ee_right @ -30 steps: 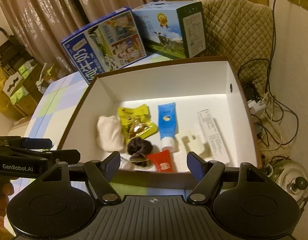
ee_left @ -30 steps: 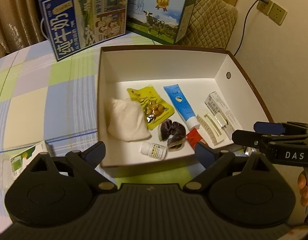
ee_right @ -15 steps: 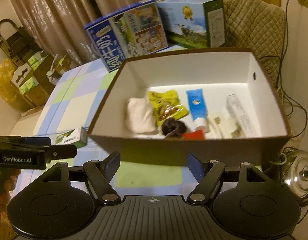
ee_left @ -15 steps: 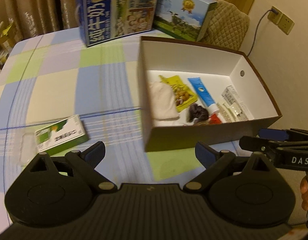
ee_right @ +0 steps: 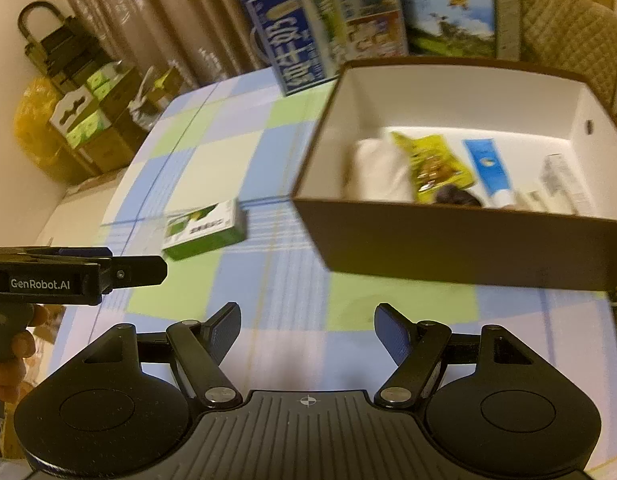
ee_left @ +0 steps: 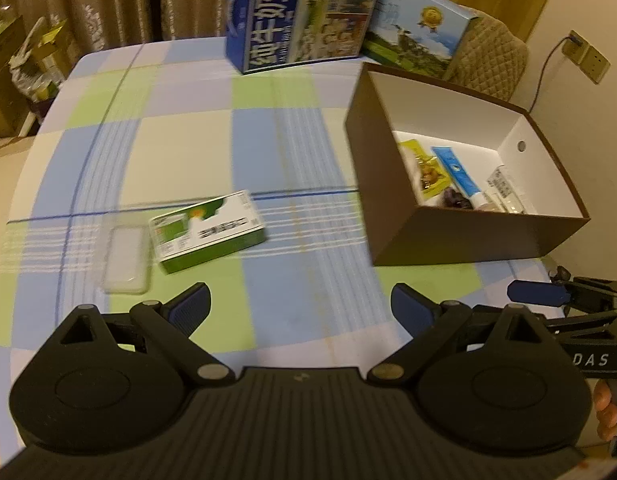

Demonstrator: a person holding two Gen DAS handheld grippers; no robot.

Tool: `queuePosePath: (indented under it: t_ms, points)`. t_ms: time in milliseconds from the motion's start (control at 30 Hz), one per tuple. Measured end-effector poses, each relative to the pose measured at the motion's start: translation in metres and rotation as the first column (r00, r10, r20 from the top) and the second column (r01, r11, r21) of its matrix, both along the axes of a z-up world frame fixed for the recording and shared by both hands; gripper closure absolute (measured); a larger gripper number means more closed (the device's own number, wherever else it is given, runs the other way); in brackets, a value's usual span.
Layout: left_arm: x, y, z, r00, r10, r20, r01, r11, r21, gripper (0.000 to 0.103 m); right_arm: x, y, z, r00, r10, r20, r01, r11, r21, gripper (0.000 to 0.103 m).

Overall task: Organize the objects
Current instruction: 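Withdraw both tools from the brown box toward the clear case and green box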

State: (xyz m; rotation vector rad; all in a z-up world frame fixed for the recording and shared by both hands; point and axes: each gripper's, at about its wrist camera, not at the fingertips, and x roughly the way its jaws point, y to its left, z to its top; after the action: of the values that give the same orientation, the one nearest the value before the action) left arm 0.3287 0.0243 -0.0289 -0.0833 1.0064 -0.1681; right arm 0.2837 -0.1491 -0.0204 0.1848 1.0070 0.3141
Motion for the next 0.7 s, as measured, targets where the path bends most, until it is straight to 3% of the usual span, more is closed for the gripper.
queuePosePath:
  t_ms: [400, 700]
  points:
    - [-0.015, 0.078, -0.01, 0.995, 0.095, -0.017, -0.095, 0.995, 0.014, 0.008, 0.005, 0.066, -0.018, 0.998, 0.06, -0.013, -0.06, 0.998, -0.002, 0.032]
    - [-0.013, 0.107, -0.016, 0.993, 0.116, -0.01, -0.115, 0.993, 0.023, 0.008, 0.014, 0.09, -0.028, 0.998, 0.057, -0.015, -0.057, 0.998, -0.006, 0.032]
